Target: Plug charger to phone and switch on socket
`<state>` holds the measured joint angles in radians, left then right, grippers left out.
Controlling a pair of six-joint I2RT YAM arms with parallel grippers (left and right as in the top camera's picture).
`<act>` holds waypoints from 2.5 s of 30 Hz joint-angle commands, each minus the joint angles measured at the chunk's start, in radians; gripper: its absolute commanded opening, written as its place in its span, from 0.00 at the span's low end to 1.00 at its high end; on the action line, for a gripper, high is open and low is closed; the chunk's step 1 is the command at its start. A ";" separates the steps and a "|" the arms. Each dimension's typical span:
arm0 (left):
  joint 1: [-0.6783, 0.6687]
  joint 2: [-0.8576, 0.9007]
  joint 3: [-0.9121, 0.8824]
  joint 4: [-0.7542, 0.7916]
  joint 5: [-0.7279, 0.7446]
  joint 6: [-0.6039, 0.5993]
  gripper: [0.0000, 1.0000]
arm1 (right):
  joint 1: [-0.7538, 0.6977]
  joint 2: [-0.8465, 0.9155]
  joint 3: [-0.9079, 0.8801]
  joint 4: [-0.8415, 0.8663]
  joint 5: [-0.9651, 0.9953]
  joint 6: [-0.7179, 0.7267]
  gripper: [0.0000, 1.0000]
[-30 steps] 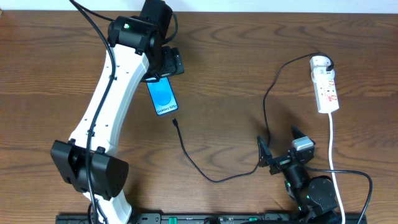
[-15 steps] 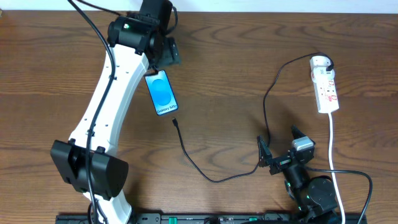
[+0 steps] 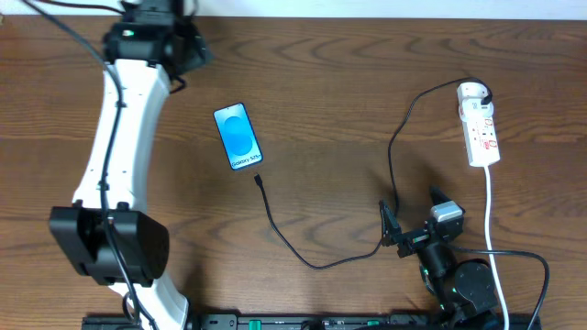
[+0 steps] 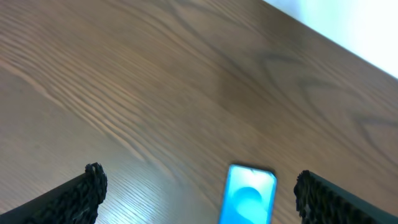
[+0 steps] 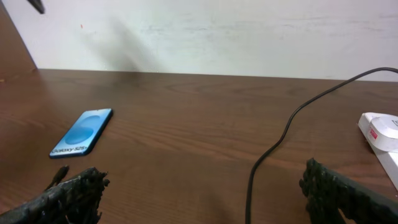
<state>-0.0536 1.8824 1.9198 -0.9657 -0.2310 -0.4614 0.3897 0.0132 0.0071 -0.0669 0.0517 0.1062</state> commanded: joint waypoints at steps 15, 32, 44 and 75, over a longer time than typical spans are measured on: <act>0.340 0.006 -0.003 0.228 0.161 0.090 0.98 | -0.005 0.000 -0.002 -0.004 0.001 0.012 0.99; 0.378 0.091 -0.003 0.127 0.267 0.027 0.98 | -0.005 0.000 -0.002 -0.004 0.001 0.012 0.99; 0.308 0.127 -0.003 -0.068 0.303 0.061 0.98 | -0.005 0.000 -0.002 -0.004 0.001 0.012 0.99; -0.009 0.286 -0.055 -0.107 0.430 0.218 0.98 | -0.005 0.000 -0.002 -0.004 0.001 0.012 0.99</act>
<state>-0.0666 2.1586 1.8717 -1.0676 0.1757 -0.3145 0.3897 0.0132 0.0071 -0.0669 0.0517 0.1062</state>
